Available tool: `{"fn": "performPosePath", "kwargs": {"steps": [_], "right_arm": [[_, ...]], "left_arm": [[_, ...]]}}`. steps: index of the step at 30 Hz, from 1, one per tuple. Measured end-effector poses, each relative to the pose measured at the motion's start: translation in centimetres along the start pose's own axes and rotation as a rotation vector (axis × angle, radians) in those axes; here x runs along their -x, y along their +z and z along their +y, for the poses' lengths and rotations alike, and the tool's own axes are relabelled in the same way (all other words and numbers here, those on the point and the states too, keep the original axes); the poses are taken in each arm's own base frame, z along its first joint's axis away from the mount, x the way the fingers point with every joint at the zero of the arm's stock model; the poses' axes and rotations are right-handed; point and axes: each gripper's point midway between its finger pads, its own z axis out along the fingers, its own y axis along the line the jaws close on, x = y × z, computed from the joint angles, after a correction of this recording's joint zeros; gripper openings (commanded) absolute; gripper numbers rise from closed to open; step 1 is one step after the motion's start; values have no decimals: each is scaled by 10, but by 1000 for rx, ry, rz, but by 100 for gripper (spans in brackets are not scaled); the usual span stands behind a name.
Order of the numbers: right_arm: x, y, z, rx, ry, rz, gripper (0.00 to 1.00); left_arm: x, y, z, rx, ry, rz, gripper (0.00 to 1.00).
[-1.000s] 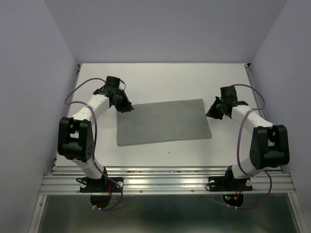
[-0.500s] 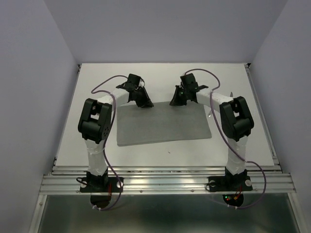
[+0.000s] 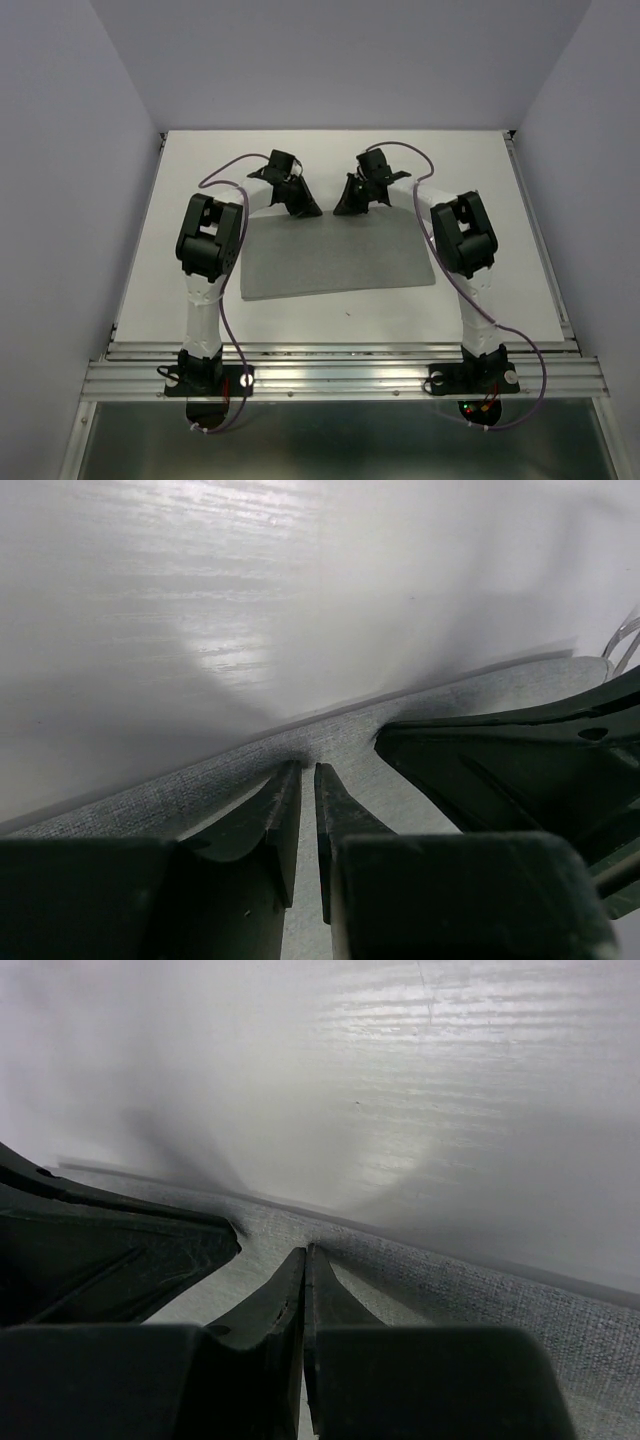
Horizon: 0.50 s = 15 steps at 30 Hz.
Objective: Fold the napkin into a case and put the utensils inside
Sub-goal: Smooth out the rectangle-folded napkin at the center of the board.
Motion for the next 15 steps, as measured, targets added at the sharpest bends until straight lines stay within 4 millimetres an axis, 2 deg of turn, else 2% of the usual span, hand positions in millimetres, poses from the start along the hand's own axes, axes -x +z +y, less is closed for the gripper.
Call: {"fn": "performPosePath", "kwargs": {"steps": [5, 10, 15], "right_arm": [[9, 3, 10, 21, -1, -17, 5], [4, 14, 0, 2, 12, -6, 5], [7, 16, -3, -12, 14, -23, 5]], "left_arm": [[11, 0, -10, -17, 15, -19, 23], [8, 9, -1, 1, 19, -2, 23], [8, 10, 3, 8, 25, 4, 23]]}}
